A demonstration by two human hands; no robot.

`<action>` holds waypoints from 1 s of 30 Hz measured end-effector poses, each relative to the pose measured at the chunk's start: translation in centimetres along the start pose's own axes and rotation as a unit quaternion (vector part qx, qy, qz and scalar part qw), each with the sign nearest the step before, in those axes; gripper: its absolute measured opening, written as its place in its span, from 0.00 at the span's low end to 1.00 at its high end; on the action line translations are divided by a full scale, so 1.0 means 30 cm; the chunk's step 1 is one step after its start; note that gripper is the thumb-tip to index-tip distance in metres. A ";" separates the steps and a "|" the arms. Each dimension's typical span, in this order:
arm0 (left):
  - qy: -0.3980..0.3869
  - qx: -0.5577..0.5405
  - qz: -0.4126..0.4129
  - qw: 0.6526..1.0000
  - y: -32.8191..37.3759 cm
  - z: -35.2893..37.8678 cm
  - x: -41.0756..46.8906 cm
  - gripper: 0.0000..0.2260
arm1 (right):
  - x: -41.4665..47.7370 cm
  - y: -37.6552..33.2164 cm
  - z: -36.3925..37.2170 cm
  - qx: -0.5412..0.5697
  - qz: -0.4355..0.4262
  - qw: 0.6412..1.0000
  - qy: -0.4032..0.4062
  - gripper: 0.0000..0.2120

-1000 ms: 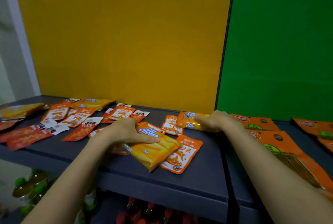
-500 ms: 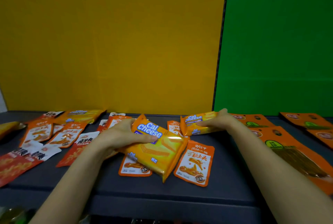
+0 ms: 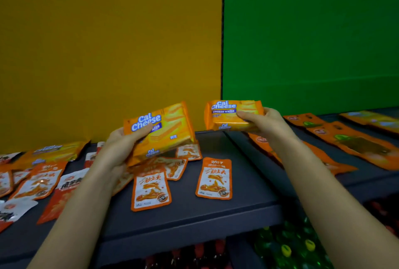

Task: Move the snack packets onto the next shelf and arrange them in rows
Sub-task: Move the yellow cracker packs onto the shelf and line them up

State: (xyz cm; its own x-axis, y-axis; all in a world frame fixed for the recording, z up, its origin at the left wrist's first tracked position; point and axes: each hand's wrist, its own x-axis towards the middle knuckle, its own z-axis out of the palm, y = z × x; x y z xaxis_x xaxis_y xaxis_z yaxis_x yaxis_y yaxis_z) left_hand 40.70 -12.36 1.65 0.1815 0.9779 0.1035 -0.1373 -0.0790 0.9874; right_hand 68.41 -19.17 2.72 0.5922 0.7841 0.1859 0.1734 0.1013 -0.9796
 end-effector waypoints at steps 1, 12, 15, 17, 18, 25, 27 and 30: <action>-0.012 -0.008 -0.002 1.000 0.006 0.031 -0.003 0.04 | -0.030 -0.009 -0.044 0.020 -0.001 1.000 -0.002 0.09; -0.197 0.002 -0.001 0.980 -0.040 0.615 -0.137 0.02 | -0.265 0.079 -0.737 0.030 0.027 0.988 0.148 0.23; -0.236 -0.009 -0.019 0.971 -0.080 0.798 -0.208 0.02 | -0.322 0.122 -0.919 0.035 0.051 0.983 0.171 0.21; -0.249 -0.018 -0.030 0.968 -0.102 0.913 -0.258 0.02 | -0.344 0.142 -1.040 0.028 0.061 0.981 0.180 0.21; -0.251 -0.023 -0.035 0.967 -0.110 0.967 -0.284 0.02 | -0.349 0.153 -1.103 0.022 0.065 0.981 0.183 0.21; -0.259 -0.038 -0.051 0.964 -0.203 1.303 -0.438 0.03 | -0.361 0.231 -1.455 -0.016 0.083 0.979 0.185 0.20; -0.263 -0.038 -0.060 0.962 -0.220 1.382 -0.460 0.01 | -0.351 0.246 -1.529 -0.012 0.091 0.979 0.181 0.19; -0.262 -0.036 -0.057 0.963 -0.223 1.497 -0.472 0.01 | -0.324 0.265 -1.627 -0.014 0.094 0.979 0.178 0.20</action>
State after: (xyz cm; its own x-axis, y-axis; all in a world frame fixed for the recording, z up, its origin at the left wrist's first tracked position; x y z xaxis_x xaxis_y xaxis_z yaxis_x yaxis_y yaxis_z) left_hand 82.77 -34.36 -1.05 0.6634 0.7459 0.0600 -0.1512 0.0550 0.9870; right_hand 102.44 -55.87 -3.16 0.8518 0.5234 0.0210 0.0525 -0.0453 -0.9976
